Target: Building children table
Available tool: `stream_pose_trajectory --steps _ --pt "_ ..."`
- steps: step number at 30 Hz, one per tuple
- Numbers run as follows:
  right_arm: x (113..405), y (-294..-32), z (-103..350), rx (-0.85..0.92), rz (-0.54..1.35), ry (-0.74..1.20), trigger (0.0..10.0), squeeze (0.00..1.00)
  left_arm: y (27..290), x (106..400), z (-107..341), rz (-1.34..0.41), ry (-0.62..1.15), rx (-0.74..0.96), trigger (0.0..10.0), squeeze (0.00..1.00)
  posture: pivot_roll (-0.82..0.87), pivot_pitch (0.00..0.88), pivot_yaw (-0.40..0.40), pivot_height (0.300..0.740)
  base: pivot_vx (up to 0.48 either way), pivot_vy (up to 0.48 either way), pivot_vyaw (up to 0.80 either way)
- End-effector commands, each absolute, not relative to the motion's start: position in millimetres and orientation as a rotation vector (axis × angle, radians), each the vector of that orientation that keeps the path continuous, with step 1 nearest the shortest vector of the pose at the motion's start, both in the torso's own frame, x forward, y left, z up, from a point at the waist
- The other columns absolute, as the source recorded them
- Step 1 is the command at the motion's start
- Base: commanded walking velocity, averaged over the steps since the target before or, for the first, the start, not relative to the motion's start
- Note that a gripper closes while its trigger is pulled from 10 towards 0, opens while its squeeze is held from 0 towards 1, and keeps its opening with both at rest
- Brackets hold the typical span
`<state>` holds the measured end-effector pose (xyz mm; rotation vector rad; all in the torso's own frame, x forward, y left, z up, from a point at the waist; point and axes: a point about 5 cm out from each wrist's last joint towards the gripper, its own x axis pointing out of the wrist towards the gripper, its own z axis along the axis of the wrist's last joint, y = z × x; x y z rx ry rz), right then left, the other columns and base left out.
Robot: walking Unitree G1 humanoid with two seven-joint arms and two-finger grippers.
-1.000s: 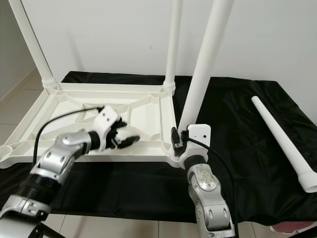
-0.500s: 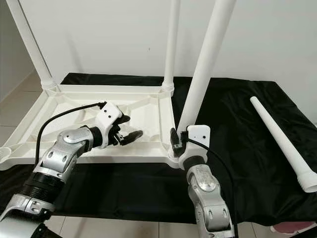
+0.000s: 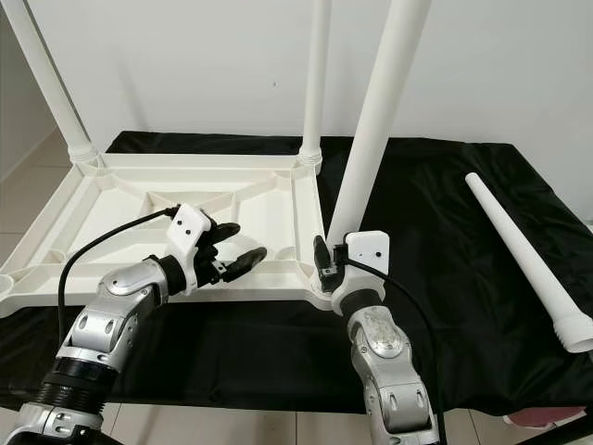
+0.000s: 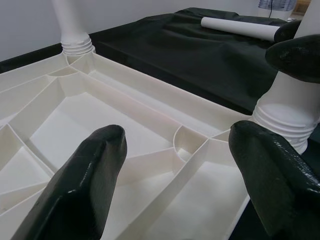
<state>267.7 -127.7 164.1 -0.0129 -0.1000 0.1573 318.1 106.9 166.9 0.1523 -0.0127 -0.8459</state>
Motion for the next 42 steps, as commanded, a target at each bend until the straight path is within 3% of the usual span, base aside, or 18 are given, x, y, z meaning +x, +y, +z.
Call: stream_pose_trajectory --steps 1,42 --pt "268.2 -127.9 148.7 0.000 0.149 -0.016 10.0 0.00 114.9 333.2 167.6 -0.648 -0.002 0.206 10.0 0.00 -0.01 0.165 0.006 0.740 0.000 0.000 0.00" --pt "268.2 -127.9 148.7 0.000 0.149 -0.016 10.0 0.00 114.9 333.2 167.6 -0.648 -0.002 0.206 10.0 0.00 -0.01 0.165 0.006 0.740 0.000 0.000 0.00"
